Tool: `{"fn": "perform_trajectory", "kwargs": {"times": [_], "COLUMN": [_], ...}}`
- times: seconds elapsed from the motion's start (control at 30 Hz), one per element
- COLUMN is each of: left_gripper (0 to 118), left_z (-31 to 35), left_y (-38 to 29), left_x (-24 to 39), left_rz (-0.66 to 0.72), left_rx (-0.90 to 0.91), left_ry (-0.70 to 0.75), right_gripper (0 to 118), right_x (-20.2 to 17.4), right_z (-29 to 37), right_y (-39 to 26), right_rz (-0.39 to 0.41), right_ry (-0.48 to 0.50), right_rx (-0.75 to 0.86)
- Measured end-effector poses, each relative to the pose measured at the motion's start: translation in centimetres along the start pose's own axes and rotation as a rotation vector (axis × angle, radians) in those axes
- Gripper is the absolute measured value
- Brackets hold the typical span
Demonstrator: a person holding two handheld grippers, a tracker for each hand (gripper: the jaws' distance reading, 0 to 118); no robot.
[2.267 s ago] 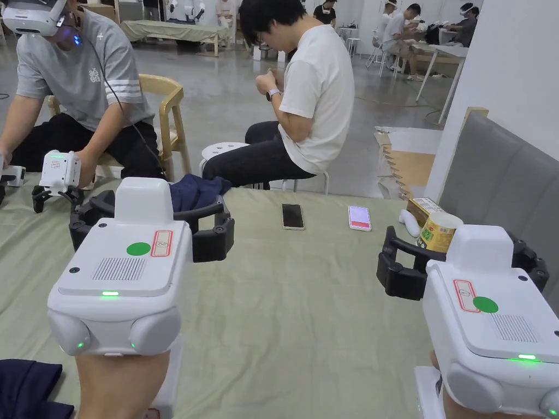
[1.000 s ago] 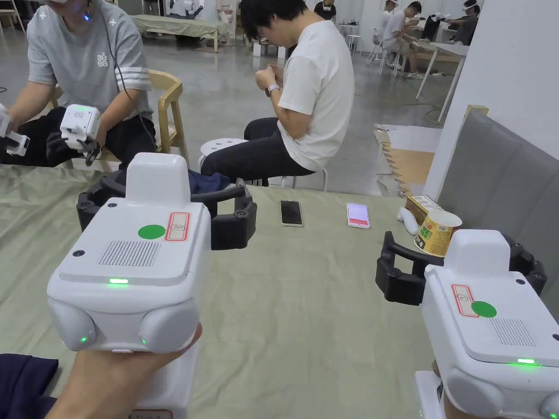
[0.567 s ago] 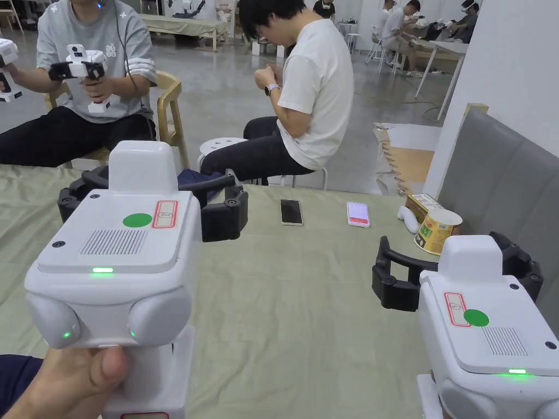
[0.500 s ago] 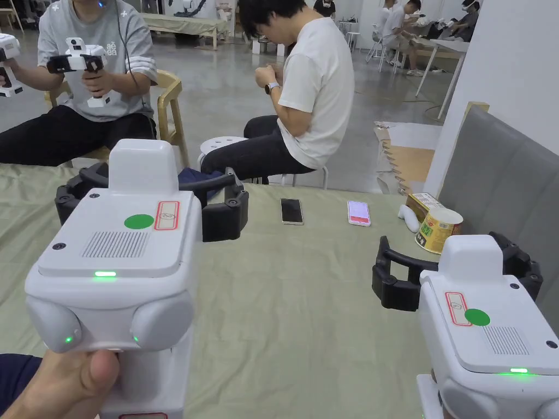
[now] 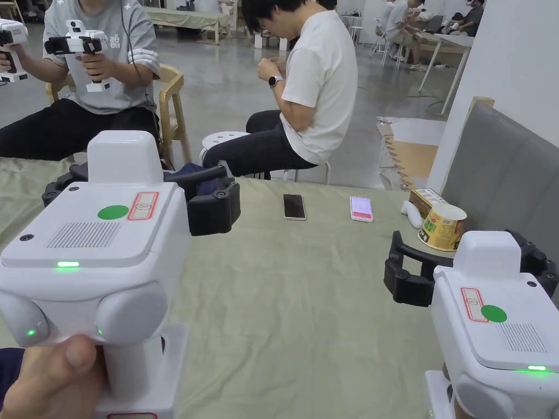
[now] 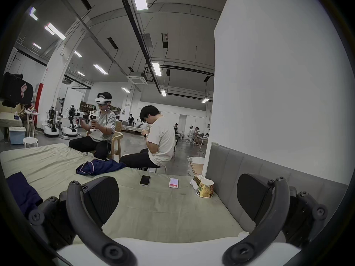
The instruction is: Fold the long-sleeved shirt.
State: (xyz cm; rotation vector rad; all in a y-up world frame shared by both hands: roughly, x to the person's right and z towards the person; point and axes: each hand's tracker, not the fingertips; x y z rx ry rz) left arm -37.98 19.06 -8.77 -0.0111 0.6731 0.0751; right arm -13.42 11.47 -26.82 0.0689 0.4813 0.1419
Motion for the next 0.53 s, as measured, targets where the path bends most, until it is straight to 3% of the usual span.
{"fn": "perform_trajectory", "kwargs": {"times": [0.53], "left_gripper": [111], "left_z": [-0.8], "left_y": [-2.8], "left_x": [0.8], "left_rz": [-0.061], "left_rx": [-0.024], "left_ry": [0.063], "right_gripper": [118], "right_x": [-0.5], "right_z": [0.0], "right_y": [1.5], "right_rz": [-0.038], "right_ry": [0.021], "right_rx": [0.004]}}
